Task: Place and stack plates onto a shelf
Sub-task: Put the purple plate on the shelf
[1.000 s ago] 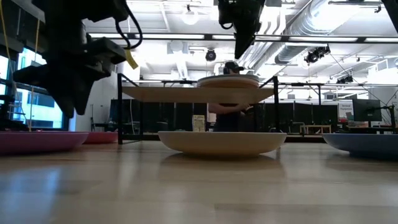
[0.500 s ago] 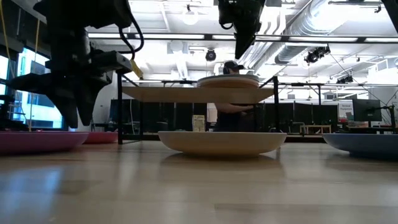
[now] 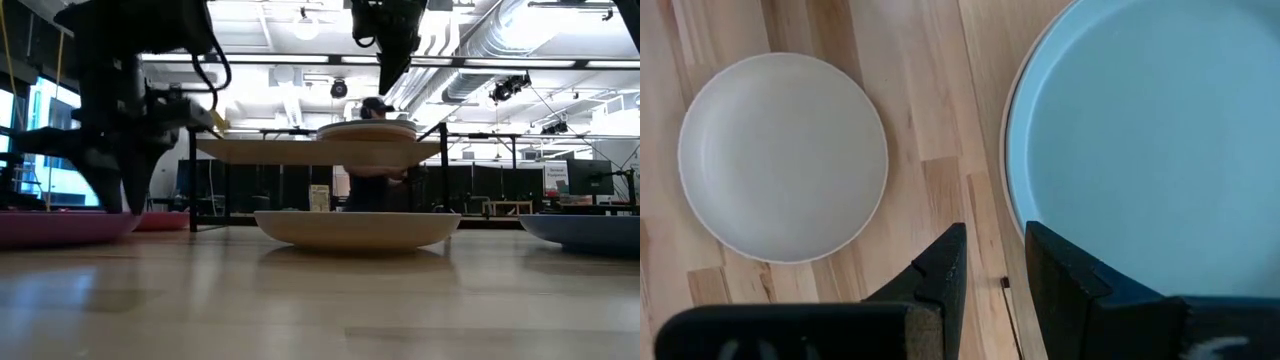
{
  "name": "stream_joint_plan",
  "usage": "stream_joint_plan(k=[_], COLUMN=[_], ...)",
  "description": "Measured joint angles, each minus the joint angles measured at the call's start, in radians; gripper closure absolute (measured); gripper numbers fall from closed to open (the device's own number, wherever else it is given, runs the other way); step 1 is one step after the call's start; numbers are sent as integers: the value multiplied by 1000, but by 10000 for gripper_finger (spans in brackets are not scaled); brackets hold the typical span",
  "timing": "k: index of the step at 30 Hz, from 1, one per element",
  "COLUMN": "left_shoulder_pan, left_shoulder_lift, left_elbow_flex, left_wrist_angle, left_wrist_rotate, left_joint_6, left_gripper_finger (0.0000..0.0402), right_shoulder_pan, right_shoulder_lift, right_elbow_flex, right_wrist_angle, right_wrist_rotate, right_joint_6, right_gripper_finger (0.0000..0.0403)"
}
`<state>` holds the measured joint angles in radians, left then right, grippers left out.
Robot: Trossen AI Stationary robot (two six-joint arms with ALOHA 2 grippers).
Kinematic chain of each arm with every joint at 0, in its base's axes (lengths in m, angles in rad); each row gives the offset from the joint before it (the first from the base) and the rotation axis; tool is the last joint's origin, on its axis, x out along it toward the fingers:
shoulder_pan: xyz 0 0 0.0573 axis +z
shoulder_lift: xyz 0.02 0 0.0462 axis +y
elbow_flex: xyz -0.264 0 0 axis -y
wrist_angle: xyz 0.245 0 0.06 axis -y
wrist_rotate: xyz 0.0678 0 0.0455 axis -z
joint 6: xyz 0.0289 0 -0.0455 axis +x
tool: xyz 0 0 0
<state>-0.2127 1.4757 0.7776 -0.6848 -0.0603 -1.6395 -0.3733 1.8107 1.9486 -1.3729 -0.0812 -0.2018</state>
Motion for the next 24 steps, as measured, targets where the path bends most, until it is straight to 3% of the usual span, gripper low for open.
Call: stream_joint_plan(k=[16, 24], left_shoulder_pan=[-10, -11], left_shoulder_lift=[79, 76], left_elbow_flex=[1, 5], left_wrist_angle=[4, -5], left_wrist_rotate=[3, 10], left_joint_6=[-8, 17], left_gripper_finger=[316, 385], right_shoulder_pan=[0, 0], right_shoulder_lift=[0, 0], right_elbow_flex=[0, 0], right_wrist_angle=[-5, -7], right_wrist_rotate=[-1, -1], right_joint_6=[-9, -9], right_gripper_finger=[318, 318])
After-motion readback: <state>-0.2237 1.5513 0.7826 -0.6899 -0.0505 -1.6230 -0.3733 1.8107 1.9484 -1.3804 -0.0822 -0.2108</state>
